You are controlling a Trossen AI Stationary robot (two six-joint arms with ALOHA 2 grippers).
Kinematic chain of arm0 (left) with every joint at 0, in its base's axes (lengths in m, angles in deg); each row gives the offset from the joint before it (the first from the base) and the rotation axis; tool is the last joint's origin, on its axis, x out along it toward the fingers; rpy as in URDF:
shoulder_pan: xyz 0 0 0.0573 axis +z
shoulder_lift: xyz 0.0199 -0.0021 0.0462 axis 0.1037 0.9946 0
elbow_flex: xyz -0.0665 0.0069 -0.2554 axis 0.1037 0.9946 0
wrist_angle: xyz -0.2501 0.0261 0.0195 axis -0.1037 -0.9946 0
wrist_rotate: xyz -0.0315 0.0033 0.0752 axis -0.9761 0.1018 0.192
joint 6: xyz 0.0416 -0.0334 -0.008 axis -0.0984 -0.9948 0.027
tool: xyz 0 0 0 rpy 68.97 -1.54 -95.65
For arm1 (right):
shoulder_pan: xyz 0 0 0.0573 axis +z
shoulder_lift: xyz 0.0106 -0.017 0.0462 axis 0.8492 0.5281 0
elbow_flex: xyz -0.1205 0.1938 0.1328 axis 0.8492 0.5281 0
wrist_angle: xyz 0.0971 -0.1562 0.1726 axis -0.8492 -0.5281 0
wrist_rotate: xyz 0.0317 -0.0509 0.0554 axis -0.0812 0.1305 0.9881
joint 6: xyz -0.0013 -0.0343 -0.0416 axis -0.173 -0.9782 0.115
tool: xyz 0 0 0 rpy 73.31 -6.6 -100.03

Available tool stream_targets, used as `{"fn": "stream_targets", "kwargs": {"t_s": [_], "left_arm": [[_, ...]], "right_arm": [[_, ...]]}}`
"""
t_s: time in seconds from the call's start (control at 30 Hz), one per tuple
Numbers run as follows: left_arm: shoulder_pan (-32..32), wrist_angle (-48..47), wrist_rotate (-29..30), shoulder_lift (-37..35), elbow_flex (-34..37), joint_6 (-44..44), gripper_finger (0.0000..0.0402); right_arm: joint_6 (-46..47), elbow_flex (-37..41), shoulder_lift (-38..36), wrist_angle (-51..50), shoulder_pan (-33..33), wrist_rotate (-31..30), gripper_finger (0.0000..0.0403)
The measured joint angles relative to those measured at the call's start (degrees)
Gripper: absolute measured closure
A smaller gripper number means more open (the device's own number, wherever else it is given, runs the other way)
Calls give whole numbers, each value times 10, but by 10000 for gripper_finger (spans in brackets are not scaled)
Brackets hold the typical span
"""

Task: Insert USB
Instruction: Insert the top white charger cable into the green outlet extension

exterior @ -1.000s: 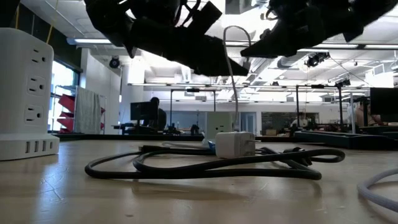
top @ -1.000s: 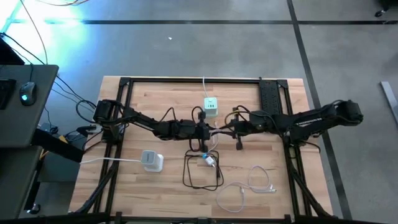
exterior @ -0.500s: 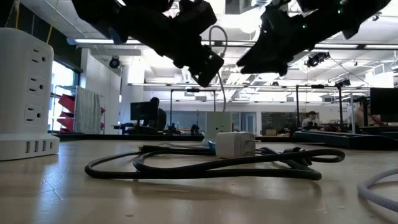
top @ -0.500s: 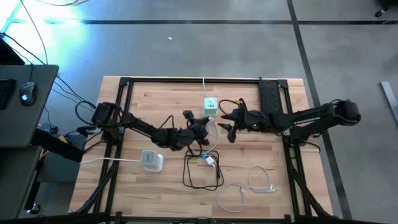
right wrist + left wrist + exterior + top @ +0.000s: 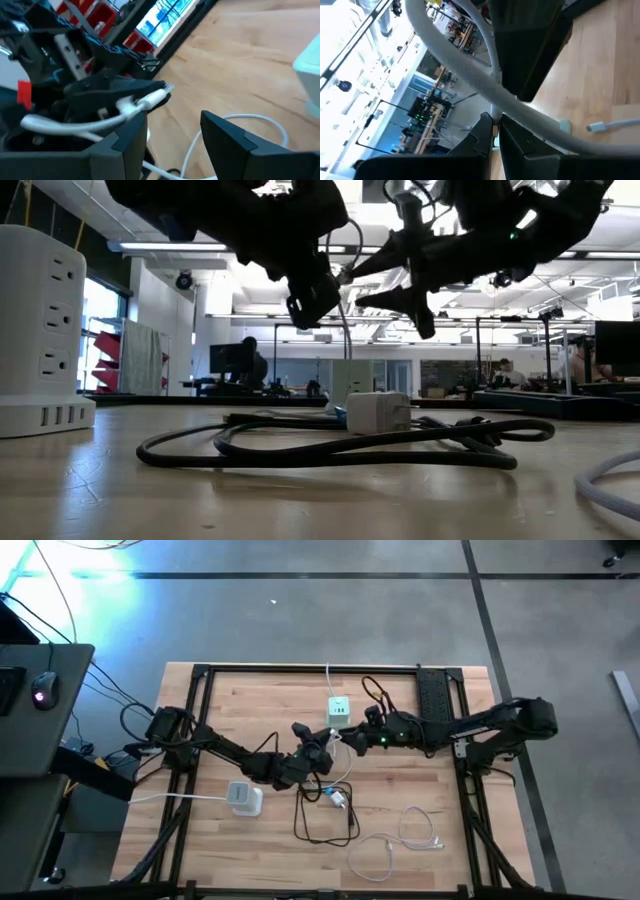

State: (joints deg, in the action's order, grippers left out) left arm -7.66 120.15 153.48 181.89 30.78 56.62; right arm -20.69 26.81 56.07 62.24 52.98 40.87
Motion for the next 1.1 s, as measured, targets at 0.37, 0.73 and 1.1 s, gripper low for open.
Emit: {"fn": "stream_targets", "kwargs": {"t_s": [0.37,0.73,1.1], "left_arm": [[9,20,32,0,0,-106,400],[14,34,-19,0,0,-209,401],[14,55,-8,0,1,-208,401]], "right_arm": [[-288,-1,16,24,85,-213,234],[-436,-6,16,49,118,-314,234],[-472,-64,51,35,118,-332,234]]}}
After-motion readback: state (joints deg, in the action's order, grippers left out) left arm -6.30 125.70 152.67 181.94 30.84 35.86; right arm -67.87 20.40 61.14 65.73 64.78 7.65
